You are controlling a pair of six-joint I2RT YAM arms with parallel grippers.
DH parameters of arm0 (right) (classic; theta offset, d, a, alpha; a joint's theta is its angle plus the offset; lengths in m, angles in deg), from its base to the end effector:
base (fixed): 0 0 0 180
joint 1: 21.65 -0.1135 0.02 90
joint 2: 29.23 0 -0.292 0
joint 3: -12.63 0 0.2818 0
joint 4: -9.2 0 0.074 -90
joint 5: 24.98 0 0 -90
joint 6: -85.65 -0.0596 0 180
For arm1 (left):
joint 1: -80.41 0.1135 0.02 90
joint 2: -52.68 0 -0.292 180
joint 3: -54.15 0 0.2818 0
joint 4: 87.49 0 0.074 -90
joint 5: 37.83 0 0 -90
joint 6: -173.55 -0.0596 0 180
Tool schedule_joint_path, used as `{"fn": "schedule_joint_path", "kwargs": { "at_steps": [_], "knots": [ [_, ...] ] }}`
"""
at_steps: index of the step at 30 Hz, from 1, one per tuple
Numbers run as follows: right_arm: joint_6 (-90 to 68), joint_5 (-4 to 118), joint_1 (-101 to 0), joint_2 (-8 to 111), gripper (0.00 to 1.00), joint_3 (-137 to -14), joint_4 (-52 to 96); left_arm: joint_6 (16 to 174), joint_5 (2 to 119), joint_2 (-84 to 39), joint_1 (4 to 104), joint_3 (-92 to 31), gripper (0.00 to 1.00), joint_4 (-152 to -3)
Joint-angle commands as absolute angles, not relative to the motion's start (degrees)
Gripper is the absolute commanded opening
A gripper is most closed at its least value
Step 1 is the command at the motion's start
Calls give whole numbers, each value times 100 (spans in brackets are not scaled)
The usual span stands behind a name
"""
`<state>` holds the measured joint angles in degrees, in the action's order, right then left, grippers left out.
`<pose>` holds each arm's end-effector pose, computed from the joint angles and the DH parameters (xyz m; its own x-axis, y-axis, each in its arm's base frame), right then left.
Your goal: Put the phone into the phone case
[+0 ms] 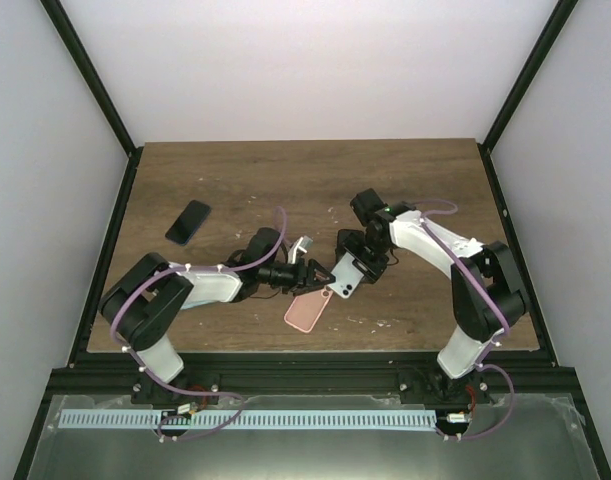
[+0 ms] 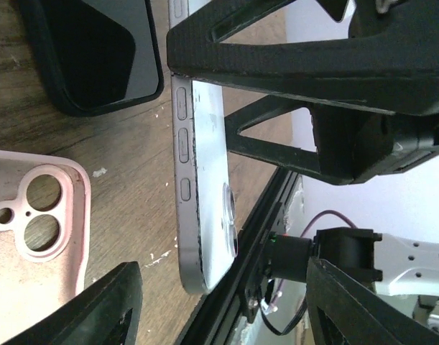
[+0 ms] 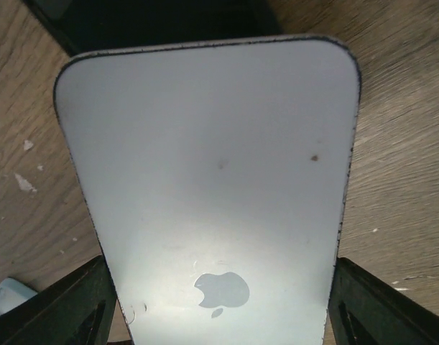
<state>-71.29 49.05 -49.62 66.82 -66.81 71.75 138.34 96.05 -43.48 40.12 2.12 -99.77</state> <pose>0.2975 0.1765 0.1944 -0.7967 0.5785 0.1750 0.6036 0.7469 0.2789 0.2425 -0.2597 0.1459 -0.9799 0.0586 -0.1909 0.1988 0.3763 -0.9049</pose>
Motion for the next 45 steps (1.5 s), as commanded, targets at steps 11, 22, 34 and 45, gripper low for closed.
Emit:
{"fn": "schedule_joint_path", "kwargs": {
  "at_steps": [11,22,34,45],
  "knots": [
    [-7325,4712,-5175,6537,59,-6964,7037,14042,9788,-4516,3989,250,34,-10563],
    [-7294,4727,-5207,6312,59,-6878,6980,13981,9760,-4411,3983,240,15,-10452],
    [-6779,5448,-5215,5597,87,-6327,6603,13725,9786,-3638,4129,236,7,-9686],
    [-4390,5943,-5207,3692,95,-5248,4145,13468,10044,-2535,4762,354,7,-8636]
  ]
}}
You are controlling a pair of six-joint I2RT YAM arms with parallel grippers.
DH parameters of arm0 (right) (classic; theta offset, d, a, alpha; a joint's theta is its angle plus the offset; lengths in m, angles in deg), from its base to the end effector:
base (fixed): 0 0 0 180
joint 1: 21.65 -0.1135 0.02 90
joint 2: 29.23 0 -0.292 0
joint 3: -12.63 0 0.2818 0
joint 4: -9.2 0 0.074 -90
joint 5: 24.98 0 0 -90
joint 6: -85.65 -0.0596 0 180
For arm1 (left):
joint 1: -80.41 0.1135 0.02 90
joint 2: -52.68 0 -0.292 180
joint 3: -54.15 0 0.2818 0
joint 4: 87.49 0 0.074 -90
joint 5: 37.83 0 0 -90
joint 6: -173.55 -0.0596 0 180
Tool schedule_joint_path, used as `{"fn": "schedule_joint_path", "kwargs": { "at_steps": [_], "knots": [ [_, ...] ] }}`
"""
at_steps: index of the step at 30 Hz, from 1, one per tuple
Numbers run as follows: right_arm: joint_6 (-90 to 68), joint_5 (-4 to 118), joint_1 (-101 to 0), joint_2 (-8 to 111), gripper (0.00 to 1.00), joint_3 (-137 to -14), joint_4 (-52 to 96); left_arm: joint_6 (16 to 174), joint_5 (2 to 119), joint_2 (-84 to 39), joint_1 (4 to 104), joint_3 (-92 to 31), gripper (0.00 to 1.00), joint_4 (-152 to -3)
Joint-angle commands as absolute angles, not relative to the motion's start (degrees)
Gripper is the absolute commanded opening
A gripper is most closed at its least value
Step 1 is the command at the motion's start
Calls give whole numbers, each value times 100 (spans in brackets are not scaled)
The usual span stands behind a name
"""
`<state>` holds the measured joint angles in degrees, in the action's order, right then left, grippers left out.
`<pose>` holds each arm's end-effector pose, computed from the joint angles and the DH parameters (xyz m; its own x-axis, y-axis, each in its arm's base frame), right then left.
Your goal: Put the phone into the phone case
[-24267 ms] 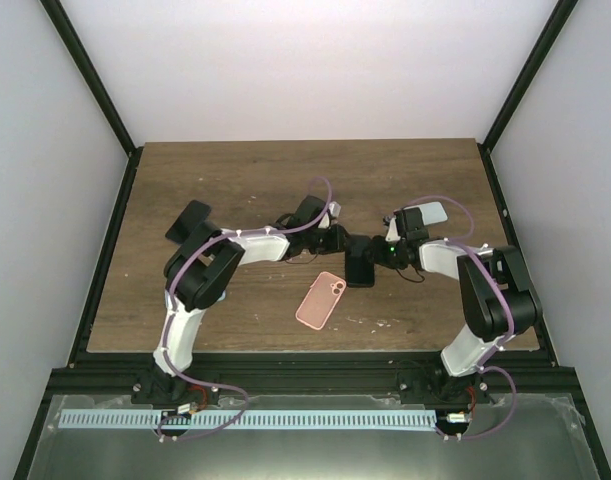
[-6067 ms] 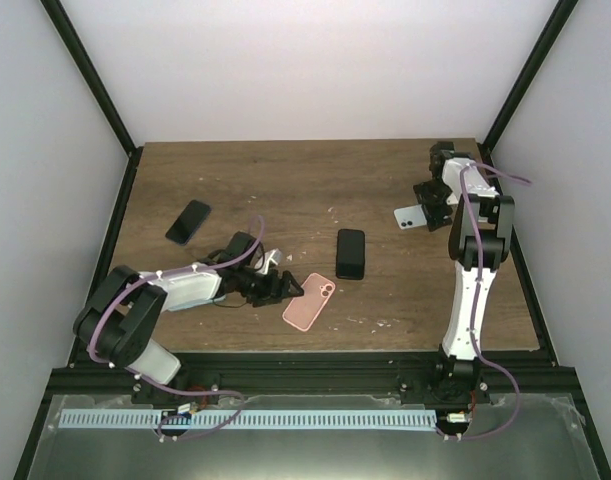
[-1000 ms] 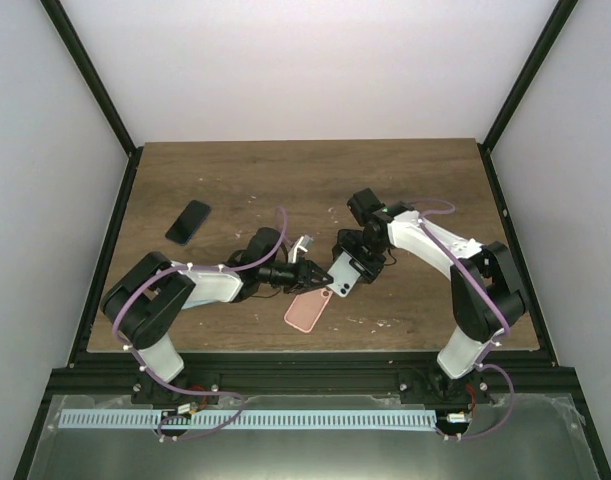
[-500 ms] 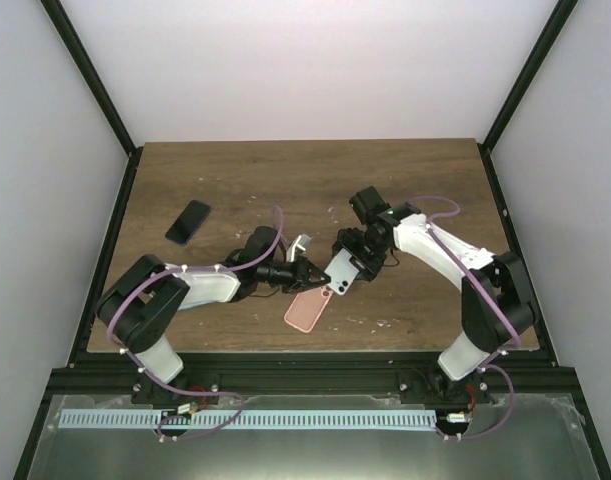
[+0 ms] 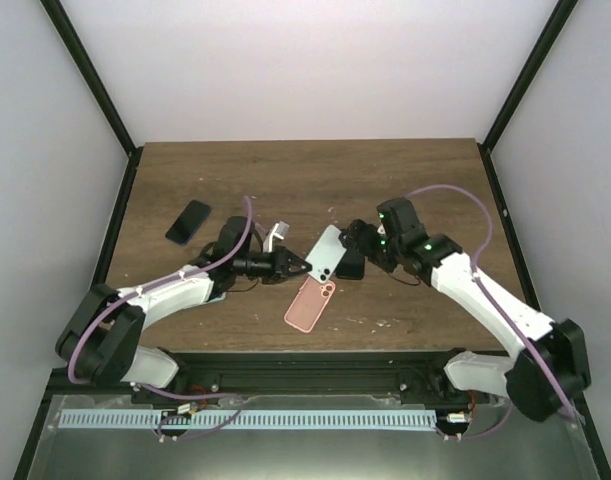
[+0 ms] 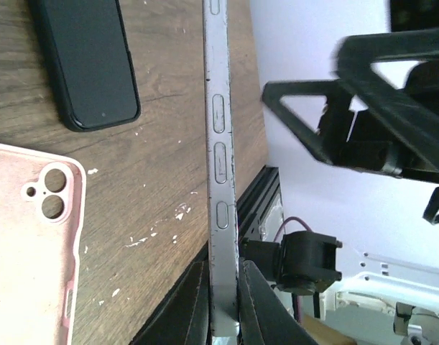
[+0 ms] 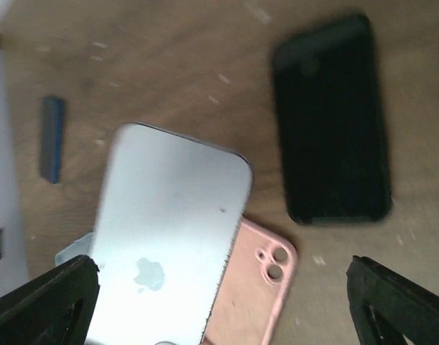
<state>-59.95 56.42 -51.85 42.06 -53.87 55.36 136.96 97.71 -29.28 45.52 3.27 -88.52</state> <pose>0.2469 0.1540 0.2633 -0.8568 0.4453 -0.2601 0.2268 0.7783 0.5854 0.2387 -0.2183 0.1992 -0.9734 -0.0068 -0.2290 0.2111 0.3618 -0.9080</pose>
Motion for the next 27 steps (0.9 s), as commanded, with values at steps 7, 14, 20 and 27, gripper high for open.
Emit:
{"fn": "schedule_joint_path", "kwargs": {
  "at_steps": [7,14,20,27],
  "knots": [
    [-417,4815,-5226,2068,76,-3286,252,13274,10282,-1829,5060,91,7,-7594],
    [2695,4034,-5366,1714,71,-2714,-280,13127,10602,-1401,5380,-243,6,-6592],
    [4545,4049,-5671,1683,72,-2488,-172,13158,10917,-1193,5509,-459,6,-6133],
    [5716,4393,-5702,1949,72,-2349,-233,13270,10952,-962,5510,-650,5,-5875]
  ]
}}
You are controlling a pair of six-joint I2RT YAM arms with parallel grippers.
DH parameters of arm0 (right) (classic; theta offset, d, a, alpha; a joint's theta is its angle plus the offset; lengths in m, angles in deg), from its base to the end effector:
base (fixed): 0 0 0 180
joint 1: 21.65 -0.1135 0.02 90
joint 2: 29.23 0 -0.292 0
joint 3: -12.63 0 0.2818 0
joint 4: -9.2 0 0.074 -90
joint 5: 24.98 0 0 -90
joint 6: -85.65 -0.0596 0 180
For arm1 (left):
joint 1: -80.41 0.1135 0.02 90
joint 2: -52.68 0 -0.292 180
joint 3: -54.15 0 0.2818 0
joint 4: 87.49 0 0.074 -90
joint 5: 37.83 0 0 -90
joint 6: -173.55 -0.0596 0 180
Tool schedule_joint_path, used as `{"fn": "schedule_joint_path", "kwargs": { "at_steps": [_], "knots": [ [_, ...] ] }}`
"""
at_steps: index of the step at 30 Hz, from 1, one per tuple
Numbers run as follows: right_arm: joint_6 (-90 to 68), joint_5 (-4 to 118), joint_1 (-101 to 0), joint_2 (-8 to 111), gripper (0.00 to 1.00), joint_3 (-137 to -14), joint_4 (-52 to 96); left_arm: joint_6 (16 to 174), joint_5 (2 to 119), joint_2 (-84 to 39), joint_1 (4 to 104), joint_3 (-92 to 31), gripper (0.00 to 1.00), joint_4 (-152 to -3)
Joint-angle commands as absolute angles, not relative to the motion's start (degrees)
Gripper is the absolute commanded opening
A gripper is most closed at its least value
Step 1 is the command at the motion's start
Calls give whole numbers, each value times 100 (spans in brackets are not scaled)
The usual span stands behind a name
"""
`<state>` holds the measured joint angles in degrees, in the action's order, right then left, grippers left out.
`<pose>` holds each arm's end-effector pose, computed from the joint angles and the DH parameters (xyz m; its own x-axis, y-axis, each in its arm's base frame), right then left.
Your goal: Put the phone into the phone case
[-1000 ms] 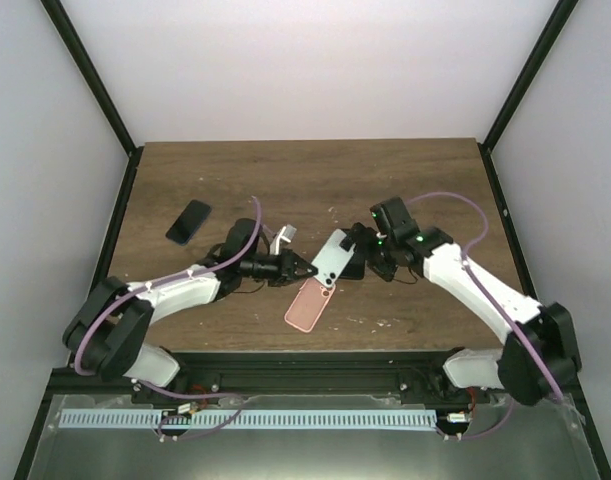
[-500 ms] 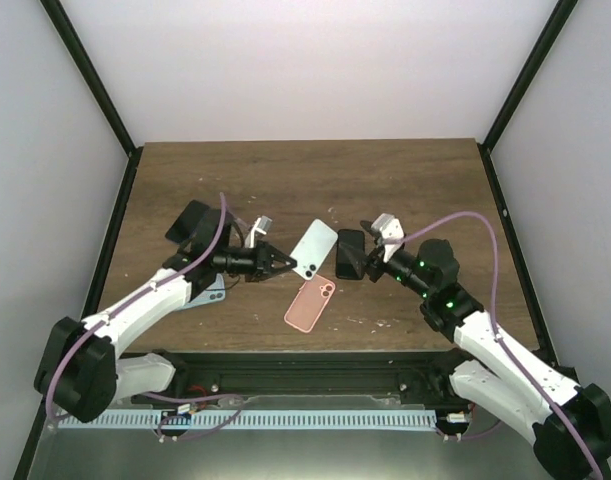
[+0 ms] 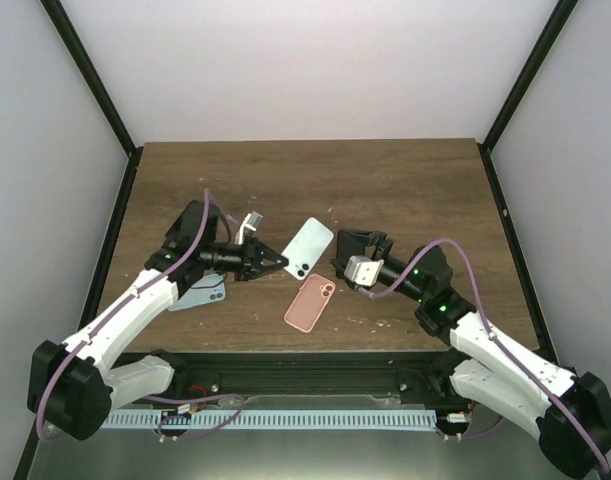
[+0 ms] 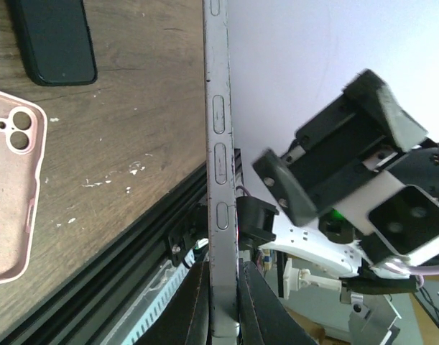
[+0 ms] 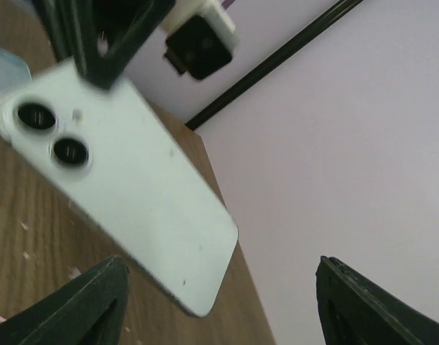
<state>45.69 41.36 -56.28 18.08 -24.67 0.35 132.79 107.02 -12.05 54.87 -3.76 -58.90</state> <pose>0.1741 0.1493 0.2765 0.6413 -0.4103 -0.6483 -0.5591 0.3288 -0.7611 0.2167 -0.1575 0.2813 -0.9848 -0.0127 -0.1733 0.1586 0.3408 -0.9267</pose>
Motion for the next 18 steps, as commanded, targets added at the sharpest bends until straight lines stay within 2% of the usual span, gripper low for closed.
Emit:
{"fn": "schedule_joint_path", "kwargs": {
  "at_steps": [1,7,14,18],
  "knots": [
    [5869,4444,-5736,1950,72,-2270,-370,13336,10974,-936,5510,-629,6,-5942],
    [6470,4528,-5900,2029,72,-2287,-606,13828,11218,-892,5510,-475,5,-6334],
    [7268,5363,-6431,2455,72,-2219,-1369,14604,11552,-775,5510,-274,3,-6996],
    [7688,5558,-6540,2697,67,-2164,-2055,14675,11579,-689,5510,-247,4,-6933]
  ]
}}
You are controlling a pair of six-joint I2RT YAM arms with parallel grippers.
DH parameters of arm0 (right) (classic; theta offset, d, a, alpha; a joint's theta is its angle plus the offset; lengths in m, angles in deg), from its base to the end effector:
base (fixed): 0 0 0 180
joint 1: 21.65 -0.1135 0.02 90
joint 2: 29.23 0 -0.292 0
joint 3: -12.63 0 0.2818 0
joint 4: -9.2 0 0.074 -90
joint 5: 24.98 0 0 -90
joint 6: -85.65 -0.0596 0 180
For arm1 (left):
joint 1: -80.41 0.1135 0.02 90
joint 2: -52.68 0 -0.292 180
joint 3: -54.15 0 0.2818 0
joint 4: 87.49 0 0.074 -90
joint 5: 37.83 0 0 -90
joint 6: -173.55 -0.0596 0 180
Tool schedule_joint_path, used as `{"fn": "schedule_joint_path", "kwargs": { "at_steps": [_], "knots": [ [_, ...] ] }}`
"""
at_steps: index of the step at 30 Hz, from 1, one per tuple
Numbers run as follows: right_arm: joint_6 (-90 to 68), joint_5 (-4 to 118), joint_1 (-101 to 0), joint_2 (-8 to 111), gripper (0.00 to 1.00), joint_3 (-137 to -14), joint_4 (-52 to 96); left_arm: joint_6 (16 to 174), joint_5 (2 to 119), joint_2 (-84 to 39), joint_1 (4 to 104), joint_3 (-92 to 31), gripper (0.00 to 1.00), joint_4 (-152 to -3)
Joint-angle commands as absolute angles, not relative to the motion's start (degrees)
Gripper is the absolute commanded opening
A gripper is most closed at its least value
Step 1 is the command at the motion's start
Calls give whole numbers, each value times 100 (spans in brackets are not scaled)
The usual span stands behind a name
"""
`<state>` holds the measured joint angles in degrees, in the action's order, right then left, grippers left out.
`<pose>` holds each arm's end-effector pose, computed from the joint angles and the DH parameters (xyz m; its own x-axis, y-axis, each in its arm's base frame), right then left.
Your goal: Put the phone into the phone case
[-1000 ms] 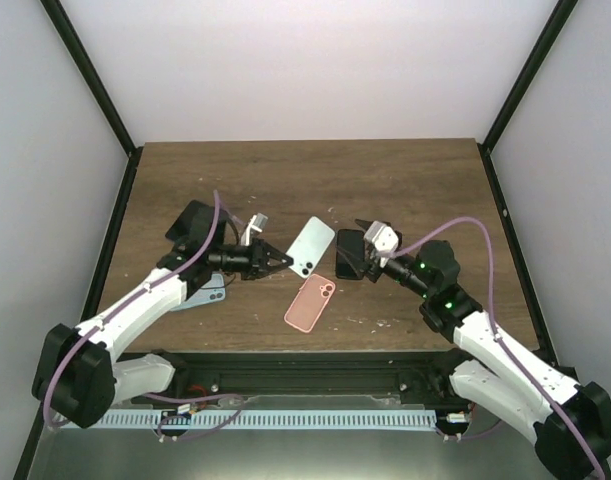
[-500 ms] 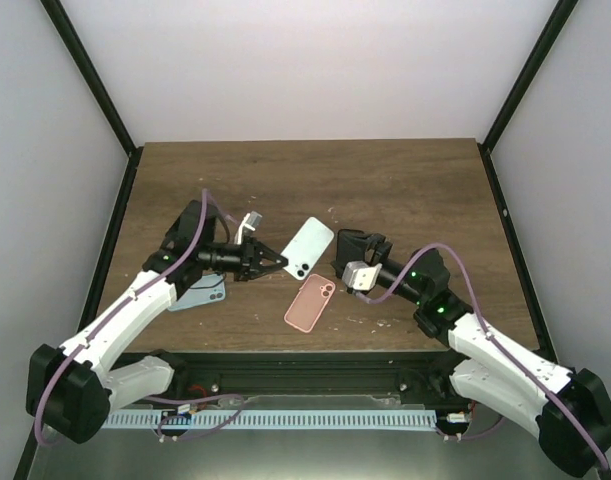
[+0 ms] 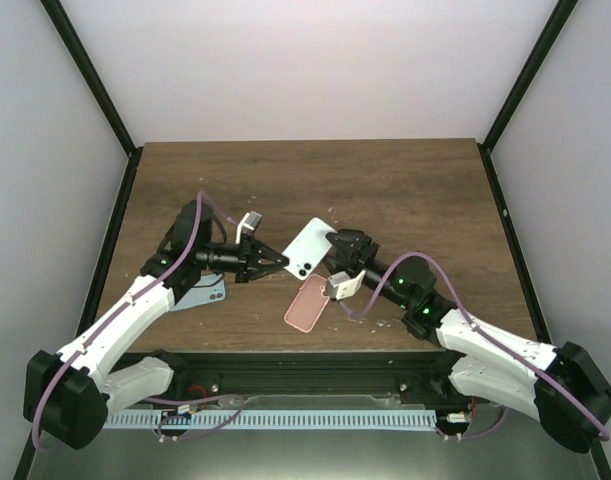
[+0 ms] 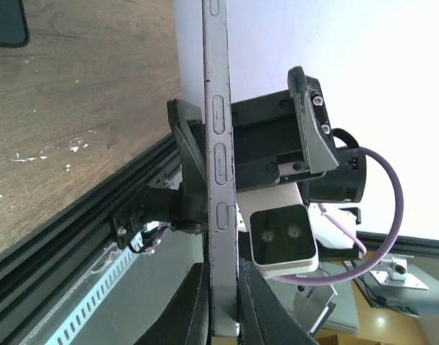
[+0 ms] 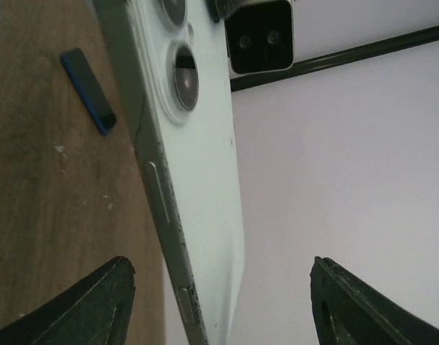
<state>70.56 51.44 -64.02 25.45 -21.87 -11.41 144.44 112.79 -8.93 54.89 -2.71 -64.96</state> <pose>0.1735 0.1772 0.2555 0.8014 -0.5393 -0.2586 -0.2103 0.1507 -0.9659 0.2066 -0.1562 0.2997 -0.9965 0.0008 -0.0834 0.0815 0.2256 -0.9708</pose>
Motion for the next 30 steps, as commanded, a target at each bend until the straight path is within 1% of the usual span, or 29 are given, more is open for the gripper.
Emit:
{"fn": "schedule_joint_path", "kwargs": {
  "at_steps": [1,3,10,16,18,19,22,23,24,26,28,30],
  "knots": [
    [7827,5640,-6601,2782,66,-2195,-2168,14735,11599,-677,5510,-222,4,-6946],
    [8125,5766,-6722,2874,62,-2202,-2422,14881,11648,-646,5510,-157,4,-7028],
    [8732,5918,-7030,2899,41,-2200,-2534,15481,11796,-562,5510,54,3,-7544],
    [8753,6110,-7292,2804,12,-2059,-2419,15824,11763,-540,5510,146,3,-7823],
    [8689,6166,-7322,2803,4,-2042,-2360,15973,11708,-531,5514,206,4,-8023],
    [8604,6189,-7337,2807,1,-2039,-2341,16058,11686,-533,5510,223,6,-8108],
    [8316,6198,-7358,2786,1,-2091,-2122,16177,11587,-542,5510,251,11,-8317],
    [8177,6188,-7364,2770,1,-2137,-1984,16212,11537,-534,5510,249,14,-8393],
    [8028,6182,-7374,2747,1,-2188,-1846,16224,11474,-515,5522,235,20,-8477],
    [7616,6150,-7387,2652,1,-2304,-1552,16064,11278,-463,5528,114,38,-8427],
    [7081,6072,-7384,2551,1,-2566,-1031,15578,11025,-422,5544,-169,50,-7845],
    [6440,5973,-7390,2462,1,-2827,-469,14928,10758,-439,5574,-636,57,-7068]
  ]
}}
